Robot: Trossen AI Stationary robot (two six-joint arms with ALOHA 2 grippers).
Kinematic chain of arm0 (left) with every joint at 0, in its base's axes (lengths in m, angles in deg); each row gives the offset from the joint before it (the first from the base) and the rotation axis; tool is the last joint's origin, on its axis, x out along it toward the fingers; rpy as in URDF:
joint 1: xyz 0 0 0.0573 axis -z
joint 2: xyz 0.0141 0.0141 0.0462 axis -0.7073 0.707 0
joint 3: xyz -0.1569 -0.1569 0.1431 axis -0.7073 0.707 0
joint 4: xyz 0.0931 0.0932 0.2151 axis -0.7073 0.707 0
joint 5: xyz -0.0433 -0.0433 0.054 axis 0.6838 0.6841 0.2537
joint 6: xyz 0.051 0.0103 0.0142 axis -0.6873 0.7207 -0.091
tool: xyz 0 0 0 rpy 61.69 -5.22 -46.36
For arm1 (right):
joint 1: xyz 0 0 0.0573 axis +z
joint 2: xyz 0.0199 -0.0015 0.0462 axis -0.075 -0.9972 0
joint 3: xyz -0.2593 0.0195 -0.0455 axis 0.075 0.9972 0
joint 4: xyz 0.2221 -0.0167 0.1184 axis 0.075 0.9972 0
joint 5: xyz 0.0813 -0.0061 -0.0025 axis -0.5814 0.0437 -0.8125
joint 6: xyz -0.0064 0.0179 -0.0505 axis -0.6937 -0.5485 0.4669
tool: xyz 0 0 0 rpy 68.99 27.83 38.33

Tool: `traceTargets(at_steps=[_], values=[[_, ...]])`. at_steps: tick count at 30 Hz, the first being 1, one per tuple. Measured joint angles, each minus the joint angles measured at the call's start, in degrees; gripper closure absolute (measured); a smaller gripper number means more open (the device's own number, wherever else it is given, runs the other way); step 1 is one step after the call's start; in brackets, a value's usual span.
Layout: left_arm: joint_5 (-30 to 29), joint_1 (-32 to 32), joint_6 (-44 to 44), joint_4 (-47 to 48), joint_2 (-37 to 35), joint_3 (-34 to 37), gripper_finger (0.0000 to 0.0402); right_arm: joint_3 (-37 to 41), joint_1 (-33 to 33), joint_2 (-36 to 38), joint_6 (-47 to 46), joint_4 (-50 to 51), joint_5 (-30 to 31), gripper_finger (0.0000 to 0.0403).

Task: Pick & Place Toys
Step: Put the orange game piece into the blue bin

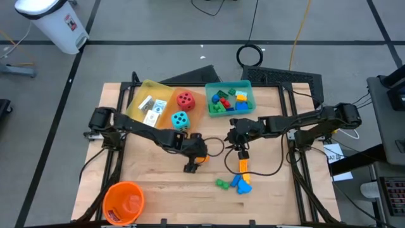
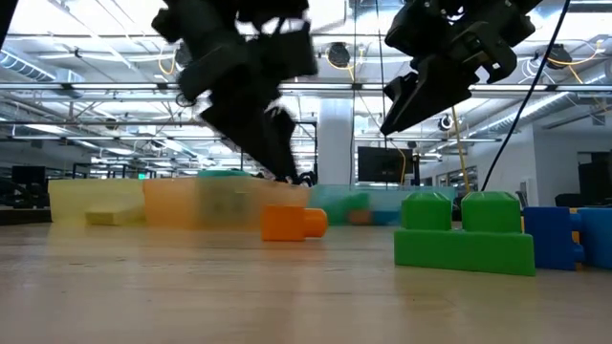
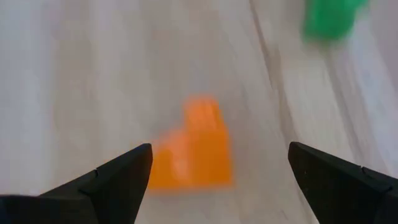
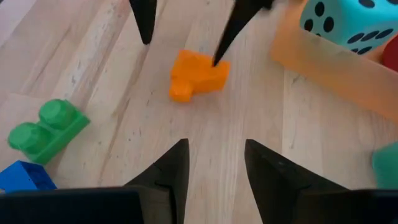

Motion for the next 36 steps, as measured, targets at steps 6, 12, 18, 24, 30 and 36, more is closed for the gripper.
traceTargets(at_steps=[6, 12, 18, 24, 30, 36], values=[[-4.3, -0.9, 0.0, -0.1, -2.2, -0.2, 0.0023, 0.0, 0.0, 0.0, 0.2, 0.3, 0.0, 0.0273], [-2.1, -1.2, 1.7, 0.3, 0.6, -0.2, 0.0023, 0.0, 0.0, 0.0, 0.2, 0.3, 0.0, 0.0273], [-2.2, -1.2, 1.0, 0.9, 3.2, -0.2, 0.0023, 0.0, 0.0, 0.0, 0.2, 0.4, 0.0, 0.0273], [-4.7, -1.2, -4.6, 1.0, 5.8, -0.2, 0.0023, 0.0, 0.0, 0.0, 0.2, 0.3, 0.0, 0.0273], [-5.7, -1.2, -5.9, 0.1, 6.8, -0.3, 0.0023, 0.0, 0.0, 0.0, 0.2, 0.4, 0.0, 0.0273], [-5.1, -1.2, -4.3, 0.0, 6.9, -0.3, 0.0025, 0.0, 0.0, 0.0, 0.2, 0.5, 0.0, 0.0273]])
